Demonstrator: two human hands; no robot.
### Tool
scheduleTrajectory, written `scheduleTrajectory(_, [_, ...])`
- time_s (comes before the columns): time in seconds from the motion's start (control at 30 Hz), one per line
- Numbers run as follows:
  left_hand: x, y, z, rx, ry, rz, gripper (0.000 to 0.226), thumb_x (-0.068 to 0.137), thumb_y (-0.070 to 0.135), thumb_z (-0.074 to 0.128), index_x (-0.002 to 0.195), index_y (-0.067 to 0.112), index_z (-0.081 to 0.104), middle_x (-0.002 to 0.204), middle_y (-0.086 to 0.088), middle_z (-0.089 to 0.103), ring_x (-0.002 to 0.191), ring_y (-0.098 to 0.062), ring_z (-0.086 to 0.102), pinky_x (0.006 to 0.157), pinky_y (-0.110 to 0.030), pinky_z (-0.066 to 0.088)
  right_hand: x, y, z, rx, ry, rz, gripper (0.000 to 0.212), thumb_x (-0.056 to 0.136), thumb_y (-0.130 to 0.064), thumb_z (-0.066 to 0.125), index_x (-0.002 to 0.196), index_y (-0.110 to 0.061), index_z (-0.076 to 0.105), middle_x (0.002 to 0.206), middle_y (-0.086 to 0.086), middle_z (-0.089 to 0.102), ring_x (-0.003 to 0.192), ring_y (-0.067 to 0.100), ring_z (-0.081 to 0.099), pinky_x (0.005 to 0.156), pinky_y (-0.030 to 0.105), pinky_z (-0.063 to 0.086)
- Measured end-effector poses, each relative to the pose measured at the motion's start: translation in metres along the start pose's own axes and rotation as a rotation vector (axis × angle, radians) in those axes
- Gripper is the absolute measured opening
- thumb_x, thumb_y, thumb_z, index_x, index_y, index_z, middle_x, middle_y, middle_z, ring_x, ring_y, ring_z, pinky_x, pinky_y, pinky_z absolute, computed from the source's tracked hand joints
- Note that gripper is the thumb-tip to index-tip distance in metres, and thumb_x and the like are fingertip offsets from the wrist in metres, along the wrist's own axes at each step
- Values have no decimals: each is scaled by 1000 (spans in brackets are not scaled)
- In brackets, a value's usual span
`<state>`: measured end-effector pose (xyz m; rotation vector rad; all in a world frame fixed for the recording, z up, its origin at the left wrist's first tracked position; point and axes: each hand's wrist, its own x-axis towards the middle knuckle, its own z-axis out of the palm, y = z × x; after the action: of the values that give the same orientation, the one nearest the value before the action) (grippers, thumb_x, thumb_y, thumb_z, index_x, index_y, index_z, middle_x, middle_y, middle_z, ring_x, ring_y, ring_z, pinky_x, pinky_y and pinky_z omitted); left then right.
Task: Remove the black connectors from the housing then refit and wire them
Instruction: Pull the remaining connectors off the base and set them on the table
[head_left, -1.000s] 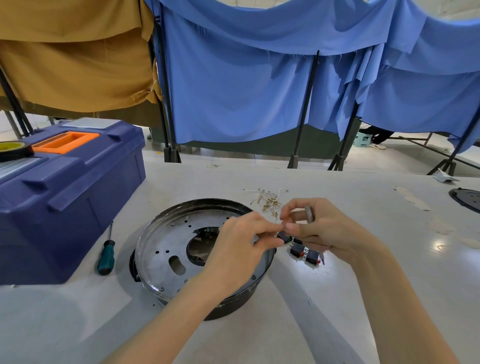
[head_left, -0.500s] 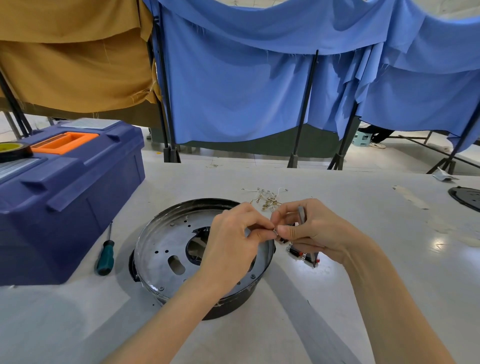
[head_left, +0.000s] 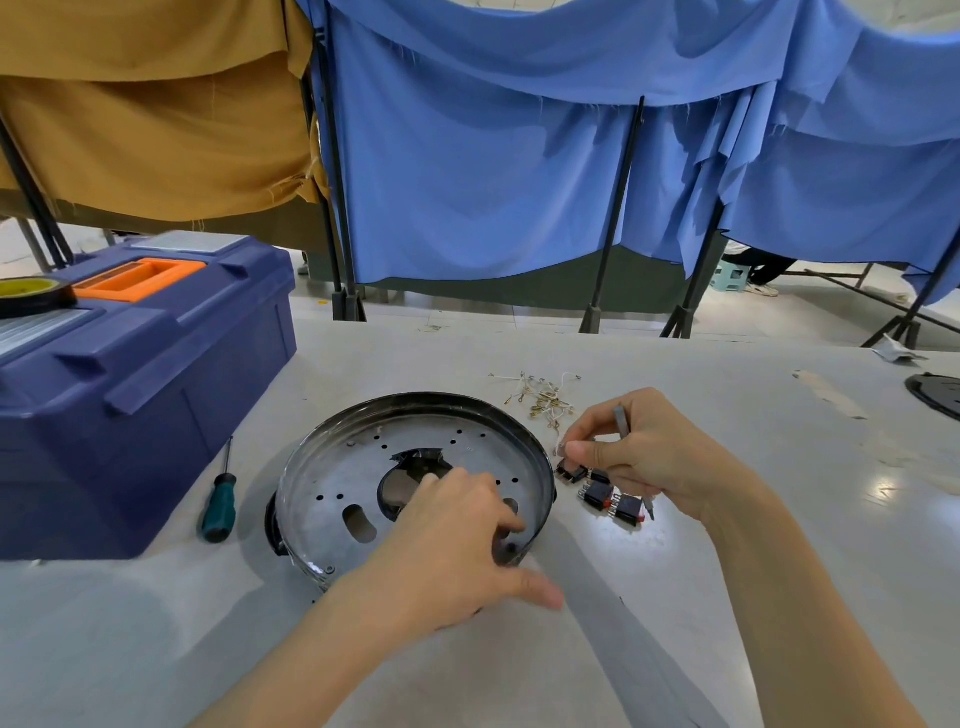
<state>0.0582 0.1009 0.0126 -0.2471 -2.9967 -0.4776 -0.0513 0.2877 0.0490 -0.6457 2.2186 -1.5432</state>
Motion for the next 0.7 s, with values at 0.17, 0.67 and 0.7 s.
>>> scheduleTrajectory(0.17, [-15, 3, 16, 258, 59, 52, 68, 72, 68, 62, 128, 30, 57, 112, 10, 35, 96, -12, 22, 72, -29, 12, 1, 0, 1, -28, 7, 19, 15, 86, -3, 68, 73, -8, 75, 80, 19, 71, 35, 16, 29, 36, 22, 26])
scheduleTrajectory(0.67, [-27, 12, 15, 352, 99, 128, 41, 23, 31, 92, 54, 25, 67, 63, 9, 51, 57, -13, 50, 53, -22, 37, 1, -1, 0, -38, 5, 30, 12, 87, -6, 68, 77, -7, 75, 79, 17, 72, 34, 16, 29, 36, 20, 25])
scheduleTrajectory(0.7, [-27, 12, 15, 365, 85, 125, 43, 20, 29, 92, 52, 25, 65, 62, 8, 50, 55, -13, 49, 52, -22, 34, 1, -1, 0, -39, 4, 29, 13, 87, -6, 69, 76, -8, 75, 79, 17, 72, 34, 16, 29, 36, 20, 25])
